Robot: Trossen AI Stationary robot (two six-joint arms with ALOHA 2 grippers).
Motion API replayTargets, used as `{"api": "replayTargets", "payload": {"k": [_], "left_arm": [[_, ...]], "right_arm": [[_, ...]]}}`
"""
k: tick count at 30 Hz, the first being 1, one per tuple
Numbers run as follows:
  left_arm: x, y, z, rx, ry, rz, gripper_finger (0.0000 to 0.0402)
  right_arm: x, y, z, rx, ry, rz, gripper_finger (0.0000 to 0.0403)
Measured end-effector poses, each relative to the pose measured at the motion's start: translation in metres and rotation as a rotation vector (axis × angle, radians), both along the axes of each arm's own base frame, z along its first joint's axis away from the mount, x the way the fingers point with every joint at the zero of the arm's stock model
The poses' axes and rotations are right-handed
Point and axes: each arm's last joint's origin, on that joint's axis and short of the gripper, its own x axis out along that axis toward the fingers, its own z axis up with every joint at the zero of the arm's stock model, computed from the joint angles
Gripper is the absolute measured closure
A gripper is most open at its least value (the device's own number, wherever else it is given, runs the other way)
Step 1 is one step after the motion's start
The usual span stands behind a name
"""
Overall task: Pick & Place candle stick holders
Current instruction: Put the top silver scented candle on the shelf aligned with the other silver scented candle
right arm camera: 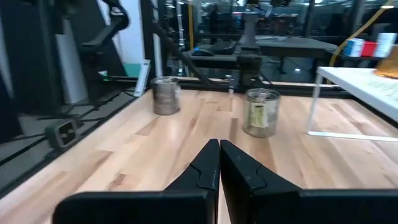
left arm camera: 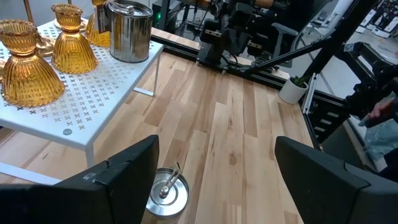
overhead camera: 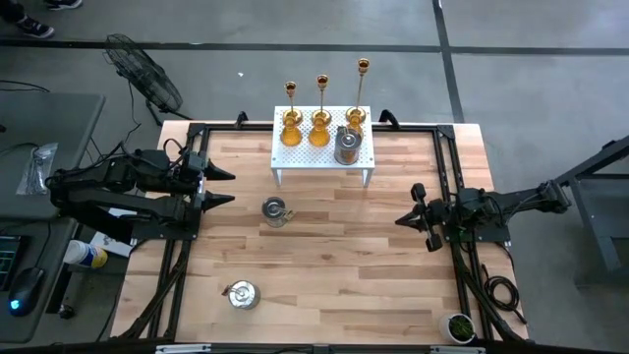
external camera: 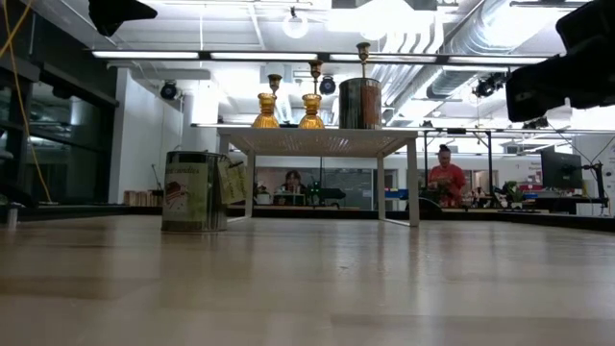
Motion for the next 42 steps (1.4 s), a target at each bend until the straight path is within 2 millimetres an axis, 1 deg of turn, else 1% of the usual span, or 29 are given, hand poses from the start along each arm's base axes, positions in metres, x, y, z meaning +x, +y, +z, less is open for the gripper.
{"api": "replayTargets", "payload": {"k": [26,32,42], "left_arm": [[0.0000,0.0000,0.0000,0.000,0.000,0.000,0.0087],[-0.0001,0.0012,0.0001,0.158,0.013,-0.002,0.0087],[-0.0001,0.0012,0.0001,0.161,0.013,-0.002,0.0087]], "right_arm": [[0.0003,-0.0005,0.0005,0.000,-0.008,-0.020,0.0399],[0.0003,-0.0006,0.0006,0.001,-0.008,-0.021,0.0399],[0.0003,-0.0006,0.0005,0.001,-0.009,-0.021,0.0399]]}}
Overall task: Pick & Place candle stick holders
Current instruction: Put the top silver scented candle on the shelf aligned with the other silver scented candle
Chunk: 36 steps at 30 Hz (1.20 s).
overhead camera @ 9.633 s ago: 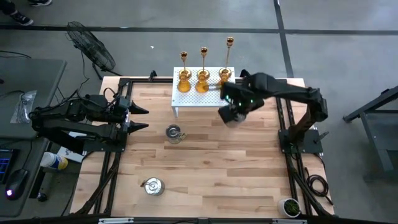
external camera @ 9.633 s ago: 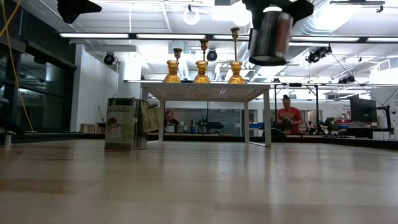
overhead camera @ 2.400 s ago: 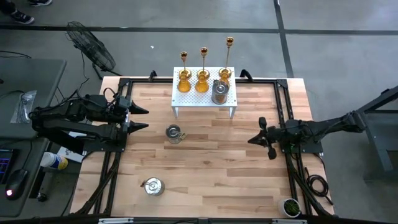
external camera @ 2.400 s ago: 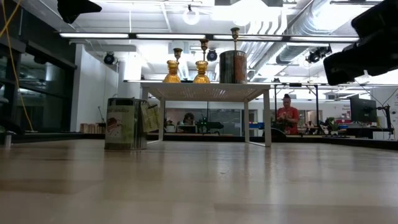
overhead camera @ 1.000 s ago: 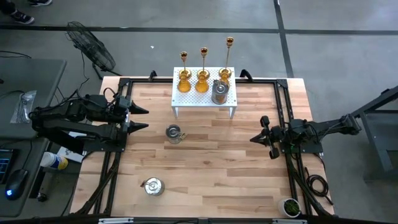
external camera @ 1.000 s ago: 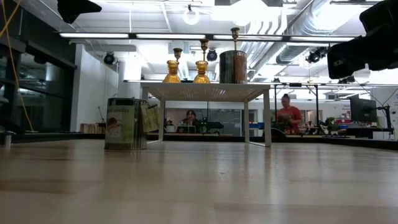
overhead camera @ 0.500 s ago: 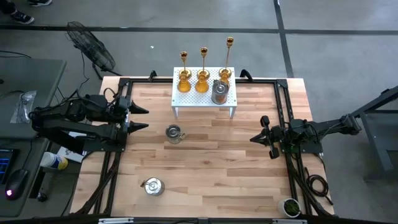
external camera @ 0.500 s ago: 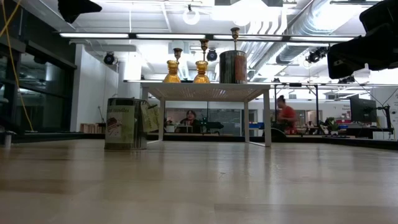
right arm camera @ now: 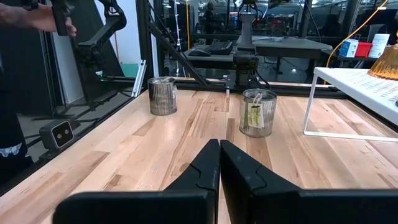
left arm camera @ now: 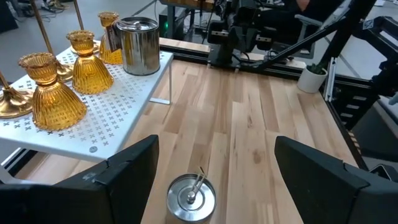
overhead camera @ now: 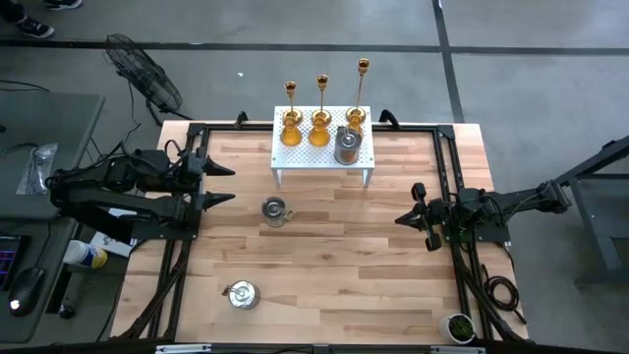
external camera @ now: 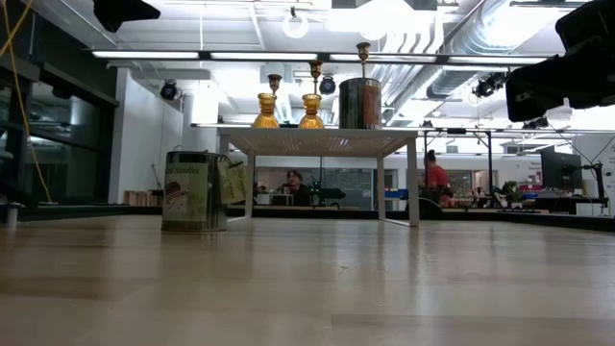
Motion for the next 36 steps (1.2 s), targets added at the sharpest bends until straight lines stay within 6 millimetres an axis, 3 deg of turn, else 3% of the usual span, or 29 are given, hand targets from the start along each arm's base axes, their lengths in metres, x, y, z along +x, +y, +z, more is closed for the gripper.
{"api": "replayTargets", "payload": {"k": [11,31,36], "left_arm": [[0.006,0.000,-0.001,0.000,0.024,0.000,0.0087],[0.089,-0.003,-0.042,-0.149,0.346,0.080,0.0087],[0.102,-0.003,-0.050,-0.149,0.382,0.085,0.0087]], "right_arm": [[0.000,0.000,0.000,0.000,0.000,0.001,0.0399],[0.000,0.000,0.000,0.000,0.001,0.000,0.0398],[0.000,0.000,0.000,0.000,0.001,0.000,0.0399]]}}
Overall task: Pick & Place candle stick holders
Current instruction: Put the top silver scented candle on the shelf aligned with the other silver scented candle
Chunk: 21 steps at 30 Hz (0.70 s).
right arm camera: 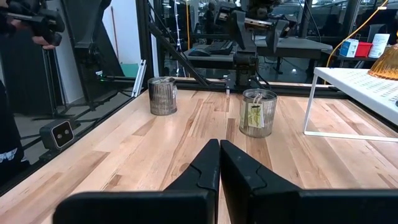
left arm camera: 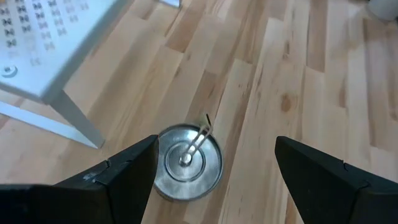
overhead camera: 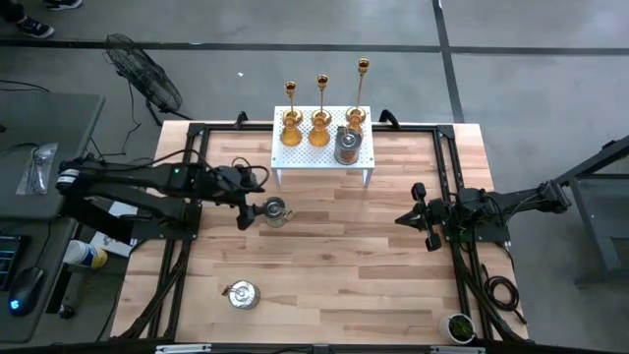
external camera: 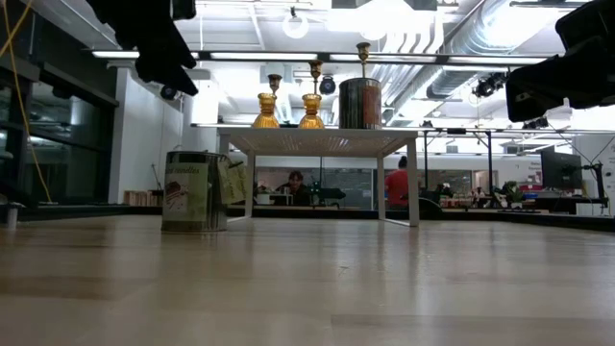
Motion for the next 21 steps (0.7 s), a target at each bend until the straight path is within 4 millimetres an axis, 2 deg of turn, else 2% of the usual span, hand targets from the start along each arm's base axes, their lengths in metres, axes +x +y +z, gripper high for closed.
{"api": "replayTargets", "payload": {"k": [8,16,21], "left_arm": [[0.001,0.000,-0.009,-0.026,0.080,0.037,0.0087],[0.002,0.011,-0.027,-0.217,0.186,0.421,0.0087],[0.009,0.017,-0.039,-0.324,0.267,0.497,0.0087]], "right_arm": [[0.000,0.000,0.000,0.000,0.000,0.000,0.0399],[0.000,0.000,0.000,0.000,0.000,0.000,0.0399],[0.000,0.000,0.000,0.000,0.000,0.000,0.0398]]}}
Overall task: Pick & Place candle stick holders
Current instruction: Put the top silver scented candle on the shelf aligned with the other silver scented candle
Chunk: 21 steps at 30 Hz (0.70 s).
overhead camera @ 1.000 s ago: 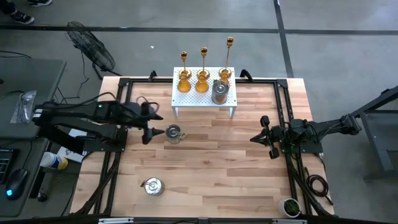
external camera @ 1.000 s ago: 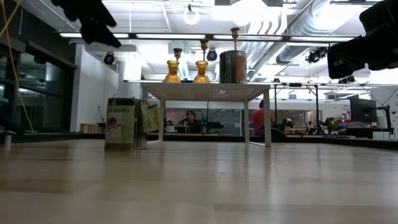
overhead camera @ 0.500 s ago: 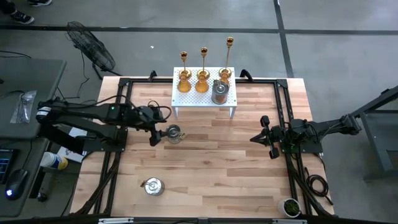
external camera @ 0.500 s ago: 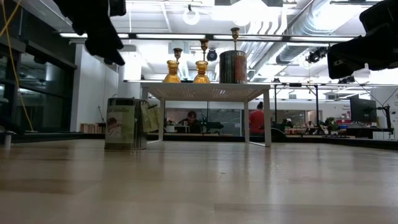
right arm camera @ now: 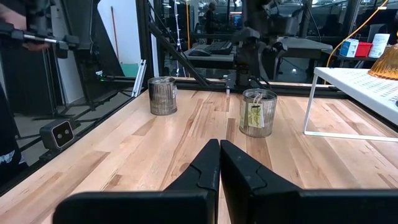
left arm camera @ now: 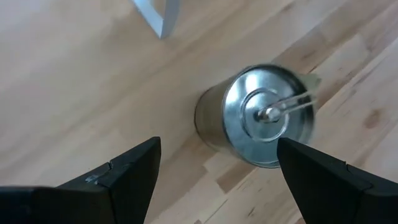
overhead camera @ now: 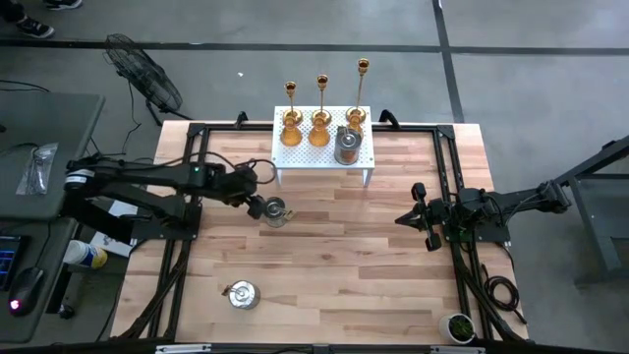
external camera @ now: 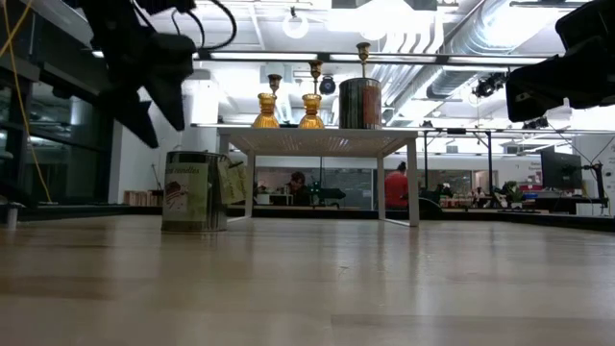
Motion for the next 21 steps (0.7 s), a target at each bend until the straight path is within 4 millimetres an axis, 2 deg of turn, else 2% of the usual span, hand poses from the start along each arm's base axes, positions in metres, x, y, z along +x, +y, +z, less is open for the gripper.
{"api": "replayTargets", "payload": {"k": [5,15,21], "left_arm": [[0.009,0.002,-0.008,-0.042,0.047,0.017,0.0087],[0.028,0.002,0.001,-0.024,0.092,-0.021,0.0087],[0.036,0.003,0.005,-0.020,0.190,-0.030,0.0087]], "right_arm": [[0.000,0.000,0.000,0.000,0.000,0.000,0.0399],[0.000,0.000,0.000,0.000,0.001,0.000,0.0399],[0.000,0.000,0.000,0.000,0.001,0.000,0.0398]]}}
